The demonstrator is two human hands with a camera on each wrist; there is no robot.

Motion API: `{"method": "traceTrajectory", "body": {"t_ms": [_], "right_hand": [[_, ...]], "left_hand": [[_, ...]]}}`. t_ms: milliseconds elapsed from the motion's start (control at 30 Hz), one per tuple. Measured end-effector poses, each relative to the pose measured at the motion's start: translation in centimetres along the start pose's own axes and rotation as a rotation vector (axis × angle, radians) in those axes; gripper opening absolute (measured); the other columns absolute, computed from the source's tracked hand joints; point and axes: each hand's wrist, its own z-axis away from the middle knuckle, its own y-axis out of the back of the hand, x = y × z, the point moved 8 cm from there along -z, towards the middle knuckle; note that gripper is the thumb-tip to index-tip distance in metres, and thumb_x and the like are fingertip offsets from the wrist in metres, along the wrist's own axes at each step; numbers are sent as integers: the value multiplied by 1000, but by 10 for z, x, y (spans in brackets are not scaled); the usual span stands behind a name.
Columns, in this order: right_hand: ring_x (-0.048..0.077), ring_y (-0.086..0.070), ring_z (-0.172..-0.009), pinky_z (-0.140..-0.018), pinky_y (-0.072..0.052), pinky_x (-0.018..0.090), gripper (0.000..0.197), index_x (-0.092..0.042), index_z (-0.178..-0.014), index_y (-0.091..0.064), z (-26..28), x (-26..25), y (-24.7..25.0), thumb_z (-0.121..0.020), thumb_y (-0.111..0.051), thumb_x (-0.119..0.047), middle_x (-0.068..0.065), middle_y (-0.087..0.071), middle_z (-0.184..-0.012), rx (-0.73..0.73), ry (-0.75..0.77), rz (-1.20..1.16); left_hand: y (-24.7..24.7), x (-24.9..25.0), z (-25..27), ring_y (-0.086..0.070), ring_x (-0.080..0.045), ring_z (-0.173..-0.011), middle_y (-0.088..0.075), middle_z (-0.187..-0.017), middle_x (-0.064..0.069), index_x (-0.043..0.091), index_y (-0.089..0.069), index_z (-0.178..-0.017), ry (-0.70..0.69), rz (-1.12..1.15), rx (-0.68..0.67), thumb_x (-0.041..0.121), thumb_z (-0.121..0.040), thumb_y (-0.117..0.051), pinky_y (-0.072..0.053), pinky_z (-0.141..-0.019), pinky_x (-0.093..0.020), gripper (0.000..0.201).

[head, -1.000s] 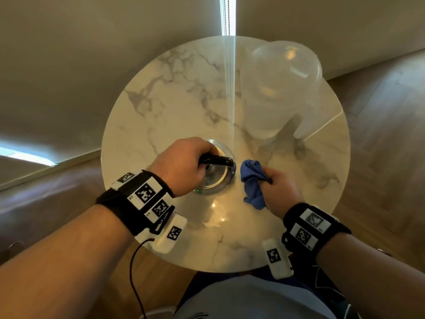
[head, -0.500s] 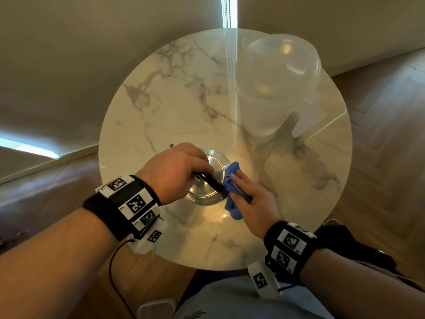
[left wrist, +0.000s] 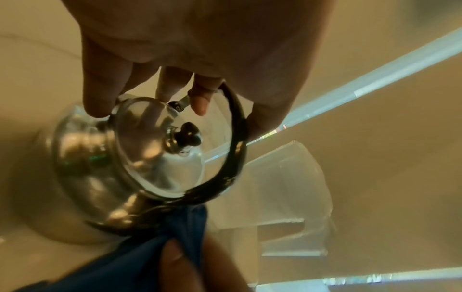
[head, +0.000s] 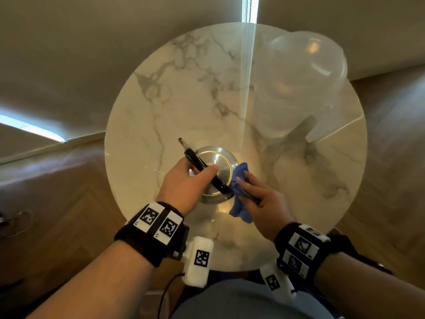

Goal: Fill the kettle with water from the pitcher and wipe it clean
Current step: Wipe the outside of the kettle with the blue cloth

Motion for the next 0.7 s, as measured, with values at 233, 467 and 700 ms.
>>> {"method": "traceTrajectory", "body": {"t_ms": [233, 467, 700], "right_hand": [[0, -49, -137, -115, -36, 22, 46, -31, -137, -67, -38, -18, -7, -98, -60, -9, -16, -49, -157, 40, 61, 78], [-2, -52, -136, -109, -39, 15, 46, -36, -137, -67, -28, -13, -7, -100, -60, -9, -22, -51, -154, -6, 37, 26], [9, -72, -100, -93, -58, 37, 32, -44, -117, -76, -91, -50, -8, -96, -55, -31, -11, -79, -108, -7, 5, 149]], "left_hand": [[11, -1, -15, -71, -18, -101, -75, -102, 7, 33, -71, -95, 30, 2, -72, 54, -63, -69, -58, -95, -51, 38], [12, -2, -22, -71, -17, -109, -75, -114, 11, 41, -70, -111, 39, -13, -171, 61, -66, -74, -56, -100, -53, 49], [13, -5, -21, -73, -15, -108, -75, -115, 13, 47, -69, -112, 34, 10, -202, 65, -66, -77, -57, -100, -52, 50]]}}
